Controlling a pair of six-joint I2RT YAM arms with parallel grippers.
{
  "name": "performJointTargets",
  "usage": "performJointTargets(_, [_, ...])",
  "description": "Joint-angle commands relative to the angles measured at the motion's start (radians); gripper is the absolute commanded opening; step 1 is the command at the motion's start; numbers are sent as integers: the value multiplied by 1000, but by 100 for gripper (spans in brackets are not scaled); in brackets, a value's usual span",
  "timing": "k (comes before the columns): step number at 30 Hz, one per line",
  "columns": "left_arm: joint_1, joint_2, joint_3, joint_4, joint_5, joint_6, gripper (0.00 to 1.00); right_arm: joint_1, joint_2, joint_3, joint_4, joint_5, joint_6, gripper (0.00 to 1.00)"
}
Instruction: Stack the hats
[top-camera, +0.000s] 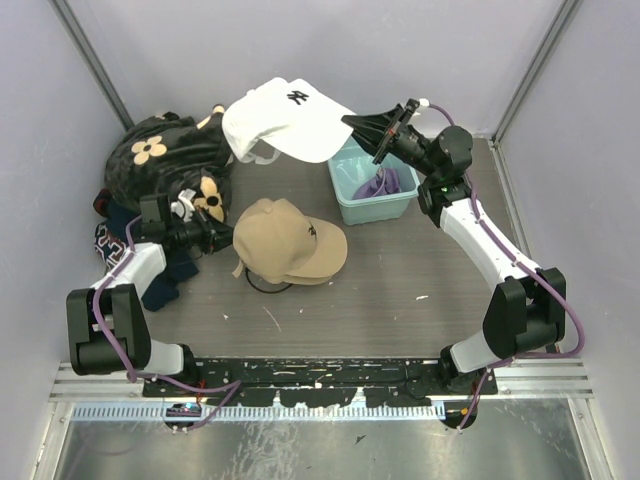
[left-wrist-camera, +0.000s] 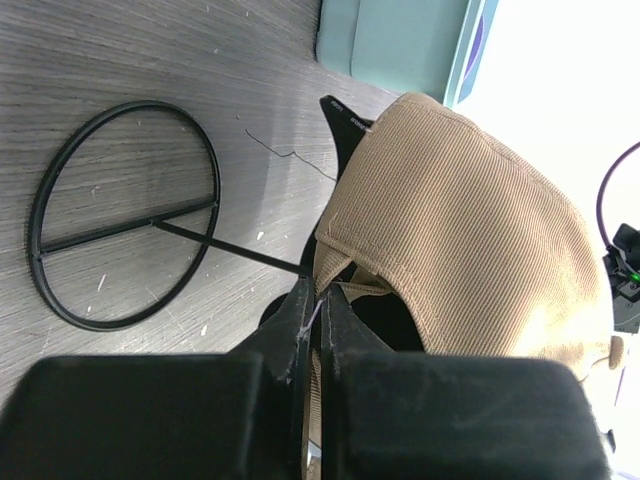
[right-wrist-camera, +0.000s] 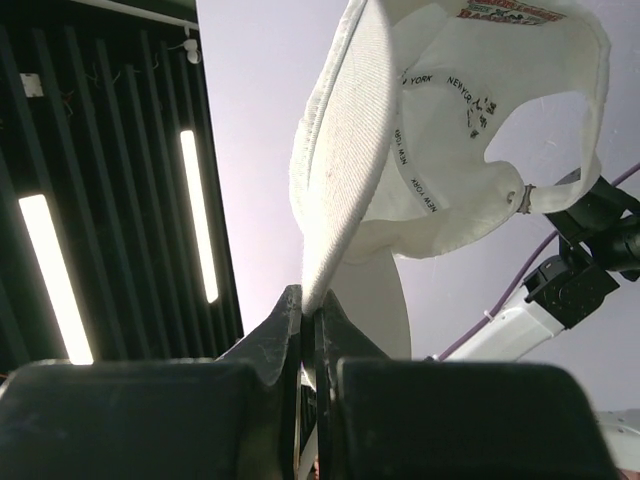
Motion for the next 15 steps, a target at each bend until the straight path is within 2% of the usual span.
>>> performJointTargets(1, [-7, -13, -45, 4, 4, 12, 3, -2, -45, 43, 33, -65, -30, 1])
performJointTargets(3, [-6, -16, -55, 4, 2, 17, 0, -1, -42, 51, 8, -100, -40, 1])
performJointTargets(12, [-6, 4, -60, 31, 6, 9, 0, 48, -29, 15, -44, -195, -93, 1])
performJointTargets(15, [-7, 8, -51, 33, 8, 8, 0, 98, -13, -25, 47, -159, -80, 1])
